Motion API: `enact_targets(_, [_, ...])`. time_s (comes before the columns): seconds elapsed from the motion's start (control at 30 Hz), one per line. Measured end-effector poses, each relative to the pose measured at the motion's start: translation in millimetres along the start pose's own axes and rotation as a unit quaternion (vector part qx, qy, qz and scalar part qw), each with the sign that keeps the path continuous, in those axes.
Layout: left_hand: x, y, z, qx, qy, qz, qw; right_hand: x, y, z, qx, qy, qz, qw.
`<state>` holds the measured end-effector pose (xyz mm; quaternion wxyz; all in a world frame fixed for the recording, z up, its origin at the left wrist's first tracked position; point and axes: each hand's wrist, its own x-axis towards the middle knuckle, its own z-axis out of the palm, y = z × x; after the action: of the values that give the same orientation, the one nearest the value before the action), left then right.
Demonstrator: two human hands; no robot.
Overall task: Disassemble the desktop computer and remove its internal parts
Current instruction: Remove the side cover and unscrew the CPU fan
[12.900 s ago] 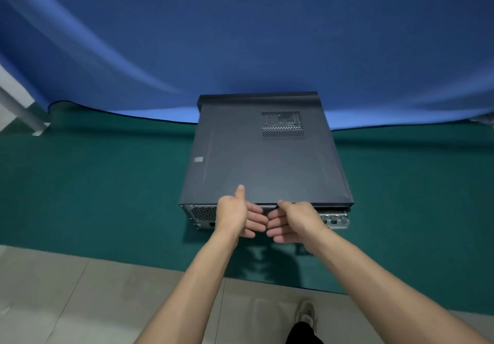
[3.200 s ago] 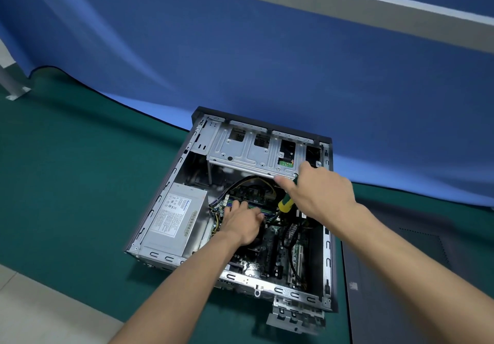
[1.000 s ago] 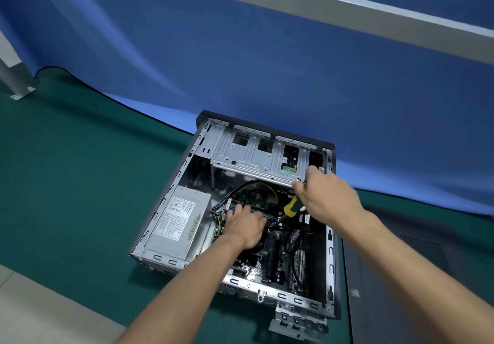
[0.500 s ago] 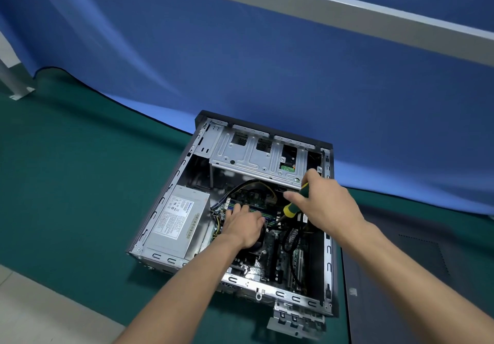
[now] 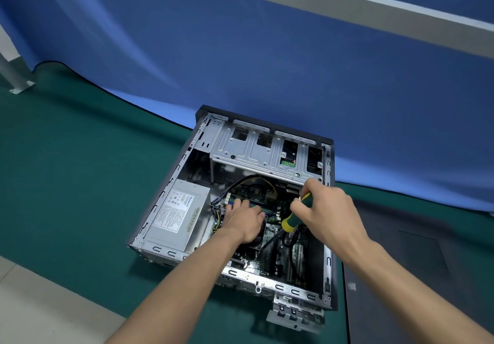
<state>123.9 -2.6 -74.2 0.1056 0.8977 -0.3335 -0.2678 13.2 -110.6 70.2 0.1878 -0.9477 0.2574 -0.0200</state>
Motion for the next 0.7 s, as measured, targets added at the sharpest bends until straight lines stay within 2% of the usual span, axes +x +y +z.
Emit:
enact_targets(0.43, [1, -1, 1, 0.002, -0.008, 0.004, 1.0, -2, 4, 4, -0.006, 0.01, 0.002, 1.0])
enact_targets(0.7, [-1, 0, -1, 0.009, -0.005, 0.005, 1.0, -1, -15, -3, -0.168, -0.016, -0.034, 0.985])
